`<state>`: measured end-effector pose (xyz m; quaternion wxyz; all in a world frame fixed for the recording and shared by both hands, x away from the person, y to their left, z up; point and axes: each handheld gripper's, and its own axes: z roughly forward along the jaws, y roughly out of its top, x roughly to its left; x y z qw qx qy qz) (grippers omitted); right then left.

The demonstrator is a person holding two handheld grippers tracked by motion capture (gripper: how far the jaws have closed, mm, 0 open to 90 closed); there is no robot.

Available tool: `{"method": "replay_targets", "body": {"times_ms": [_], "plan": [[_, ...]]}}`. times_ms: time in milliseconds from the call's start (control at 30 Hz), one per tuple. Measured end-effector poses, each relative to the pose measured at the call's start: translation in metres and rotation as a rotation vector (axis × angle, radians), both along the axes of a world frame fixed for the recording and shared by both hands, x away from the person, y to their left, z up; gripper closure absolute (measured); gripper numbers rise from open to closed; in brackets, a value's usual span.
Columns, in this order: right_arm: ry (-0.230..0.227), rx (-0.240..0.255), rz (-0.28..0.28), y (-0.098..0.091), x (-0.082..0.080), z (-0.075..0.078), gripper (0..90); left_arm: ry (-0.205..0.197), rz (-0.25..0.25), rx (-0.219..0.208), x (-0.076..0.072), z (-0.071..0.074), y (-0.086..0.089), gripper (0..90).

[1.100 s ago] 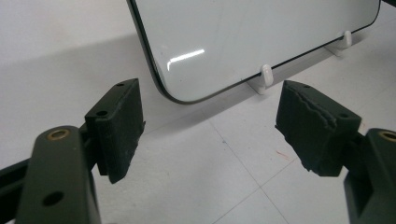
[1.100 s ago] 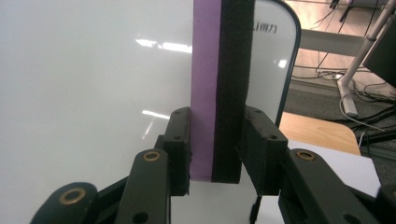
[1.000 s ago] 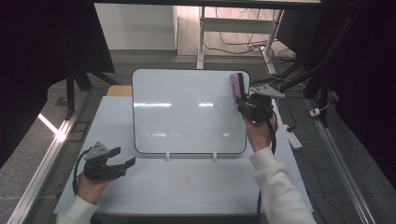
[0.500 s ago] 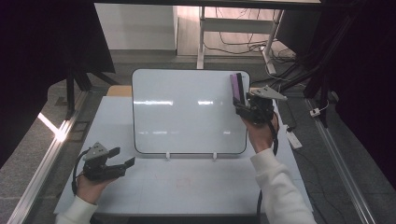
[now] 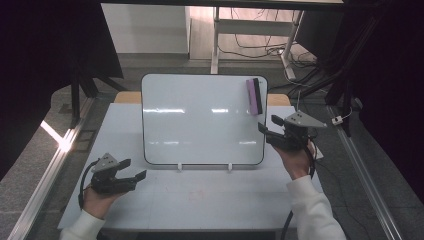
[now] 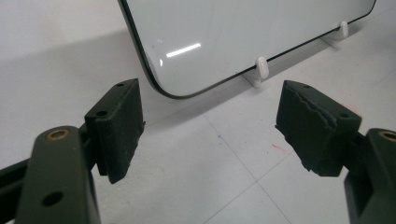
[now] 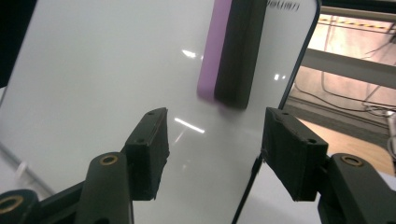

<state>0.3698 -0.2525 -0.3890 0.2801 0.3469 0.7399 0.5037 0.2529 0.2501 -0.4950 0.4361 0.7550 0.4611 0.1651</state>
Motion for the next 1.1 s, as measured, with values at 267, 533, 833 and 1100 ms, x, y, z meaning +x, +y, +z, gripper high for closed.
{"method": "replay_targets", "body": {"times_ms": [267,533,833,1100], "plan": [[0.058,-0.004,0.102,-0.021,-0.025,-0.045,38.6,0.006,-0.015,0.004,-0.001,-0.001,-0.002,24.3],[0.087,-0.031,0.125,-0.046,-0.039,-0.084,35.7,0.018,-0.038,0.015,-0.001,-0.004,-0.006,24.3],[0.109,-0.039,0.122,-0.062,-0.042,-0.101,35.4,0.022,-0.05,0.02,0.0,-0.006,-0.007,24.3],[0.098,-0.053,0.123,-0.061,-0.043,-0.104,34.9,0.023,-0.054,0.014,0.0,-0.006,-0.006,24.2]]}}
